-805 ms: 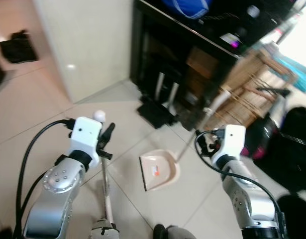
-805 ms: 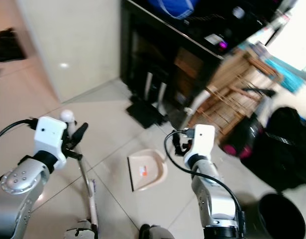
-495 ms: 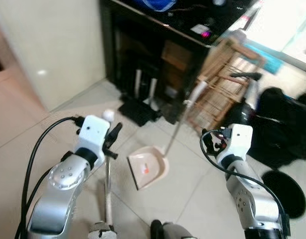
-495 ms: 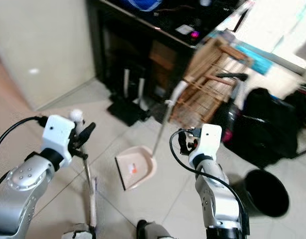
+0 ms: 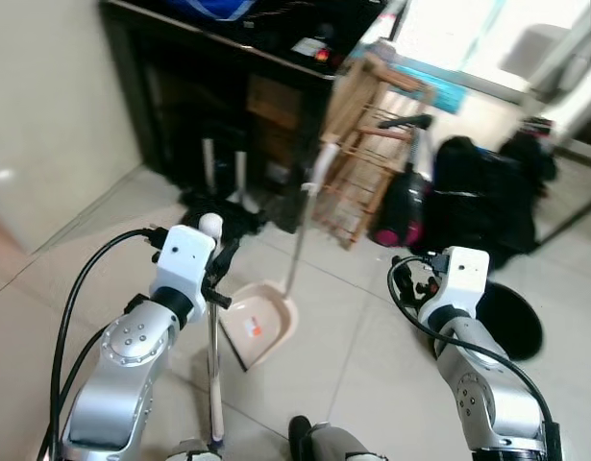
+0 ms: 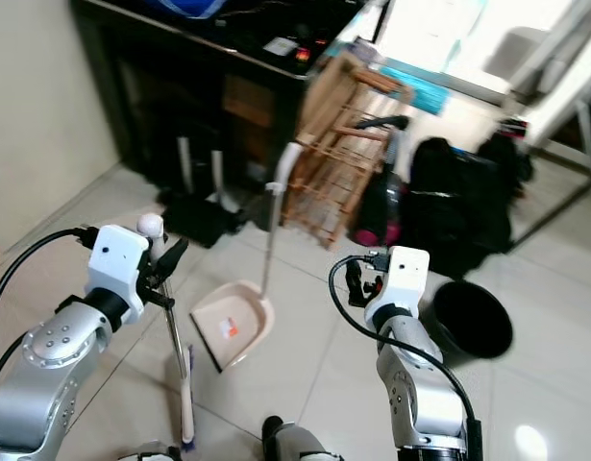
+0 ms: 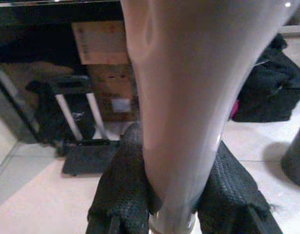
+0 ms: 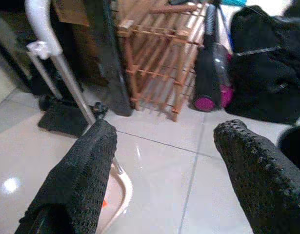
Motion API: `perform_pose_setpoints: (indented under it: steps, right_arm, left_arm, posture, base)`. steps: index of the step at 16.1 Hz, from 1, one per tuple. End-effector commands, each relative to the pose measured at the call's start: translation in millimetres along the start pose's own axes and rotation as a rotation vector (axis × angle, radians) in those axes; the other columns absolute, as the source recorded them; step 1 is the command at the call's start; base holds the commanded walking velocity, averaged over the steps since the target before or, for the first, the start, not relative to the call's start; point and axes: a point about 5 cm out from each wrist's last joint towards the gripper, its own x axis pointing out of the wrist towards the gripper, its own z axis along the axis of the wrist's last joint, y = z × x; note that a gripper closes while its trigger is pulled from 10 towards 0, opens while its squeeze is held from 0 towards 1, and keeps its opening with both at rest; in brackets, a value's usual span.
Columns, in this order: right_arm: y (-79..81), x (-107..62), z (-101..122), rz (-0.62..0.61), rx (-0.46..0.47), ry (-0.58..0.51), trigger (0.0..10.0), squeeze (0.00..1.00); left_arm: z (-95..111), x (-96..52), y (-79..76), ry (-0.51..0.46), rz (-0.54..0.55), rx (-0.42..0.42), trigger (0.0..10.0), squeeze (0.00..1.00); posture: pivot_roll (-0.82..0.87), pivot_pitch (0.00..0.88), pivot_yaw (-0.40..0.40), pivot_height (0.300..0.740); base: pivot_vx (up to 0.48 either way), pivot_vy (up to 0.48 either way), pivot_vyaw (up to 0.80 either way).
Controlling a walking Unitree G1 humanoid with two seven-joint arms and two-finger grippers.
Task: Sweep floor
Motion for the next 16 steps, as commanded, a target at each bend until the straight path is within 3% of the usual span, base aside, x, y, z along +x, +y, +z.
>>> perform_pose_setpoints:
  steps: [1, 8, 12, 16]
  right_arm:
    - [-1.4, -3.1, 3.6, -0.009, -0.003, -0.005, 10.0, 0.0]
    - [0.0, -5.1, 2.4, 0.01, -0.028, 0.022, 10.0, 0.0]
    - [-1.1, -7.2, 6.7, 0.038, -0.002, 0.009, 10.0, 0.0]
    - [-1.4, -3.9, 8.4, 0.023, 0.004, 0.008, 10.0, 0.0]
  left_arm:
    - [4.2, 0.5, -3.8, -0.035, -0.004, 0.009, 10.0, 0.0]
    - [11.8, -11.0, -22.7, -0.063, -0.07, 0.028, 10.0, 0.0]
    - [31.2, -29.9, -21.7, -0.133, -0.065, -0.001, 10.0, 0.0]
    - [27.2, -19.4, -24.6, -0.116, -0.084, 0.024, 10.0, 0.0]
  posture:
    - [0.13, 0.113, -0.115, 0.74]
    - [0.14, 0.127, -0.125, 0.74]
    - [0.16, 0.131, -0.128, 0.74]
    - [0.15, 0.125, -0.116, 0.74]
  base:
    - [0.0, 0.0, -0.8]
    - [0.0, -0.111, -0.8]
    - [0.0, 0.0, -0.12]
    - [0.0, 0.0, -0.2]
